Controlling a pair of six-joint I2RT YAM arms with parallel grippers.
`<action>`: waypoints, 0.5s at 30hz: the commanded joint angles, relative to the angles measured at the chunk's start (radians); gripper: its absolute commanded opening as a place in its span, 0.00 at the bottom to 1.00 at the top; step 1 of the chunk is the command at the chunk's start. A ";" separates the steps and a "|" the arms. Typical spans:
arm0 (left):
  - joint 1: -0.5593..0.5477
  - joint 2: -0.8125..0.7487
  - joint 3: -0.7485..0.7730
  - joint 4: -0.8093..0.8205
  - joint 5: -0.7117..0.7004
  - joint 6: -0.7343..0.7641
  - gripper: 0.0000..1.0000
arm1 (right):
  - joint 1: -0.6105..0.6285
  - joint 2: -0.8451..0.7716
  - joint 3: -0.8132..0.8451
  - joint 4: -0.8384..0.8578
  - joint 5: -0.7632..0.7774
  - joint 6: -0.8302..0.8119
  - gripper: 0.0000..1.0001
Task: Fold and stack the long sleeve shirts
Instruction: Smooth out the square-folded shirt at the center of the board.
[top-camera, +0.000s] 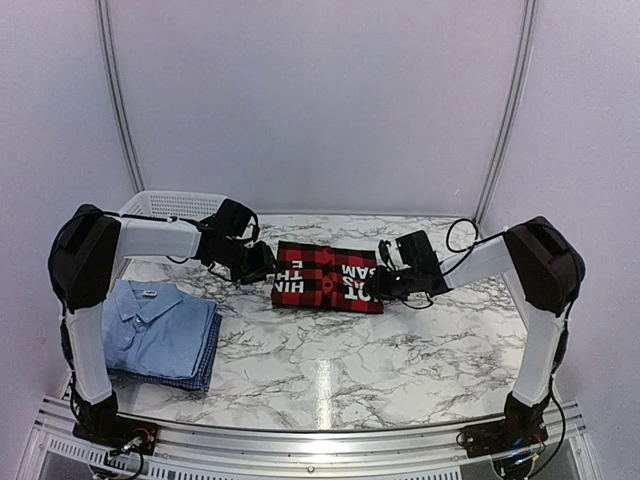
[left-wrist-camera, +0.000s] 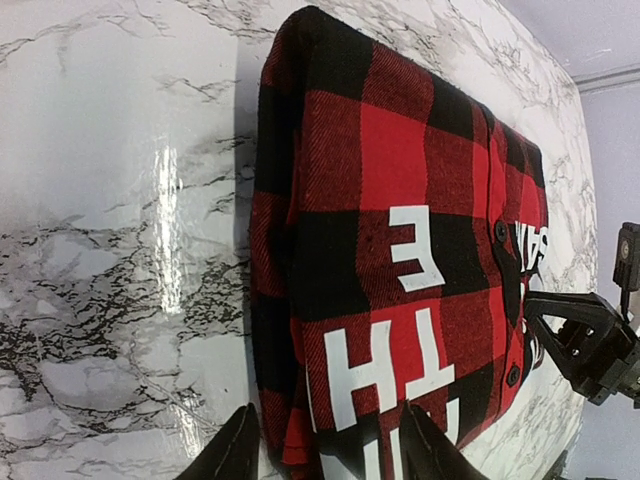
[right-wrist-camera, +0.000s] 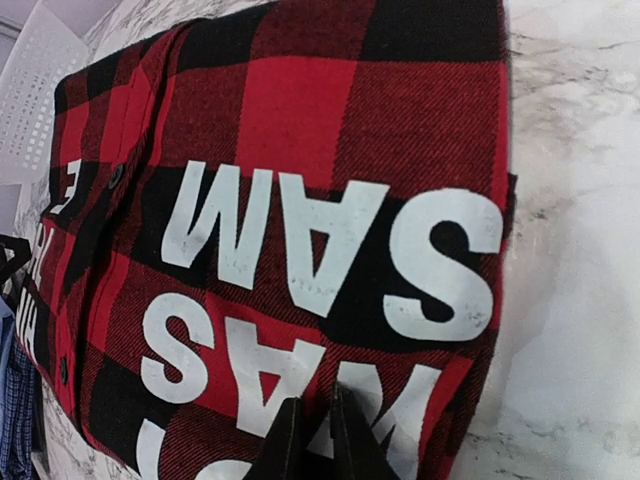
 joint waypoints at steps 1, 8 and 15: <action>-0.004 -0.031 0.003 0.005 0.036 0.012 0.49 | -0.002 -0.076 -0.037 -0.031 0.014 0.003 0.14; -0.016 -0.037 -0.014 0.016 0.014 -0.005 0.46 | -0.020 -0.180 -0.028 -0.110 0.026 -0.048 0.21; -0.012 0.006 -0.034 0.015 0.040 -0.036 0.52 | -0.020 -0.181 0.001 -0.146 0.046 -0.083 0.24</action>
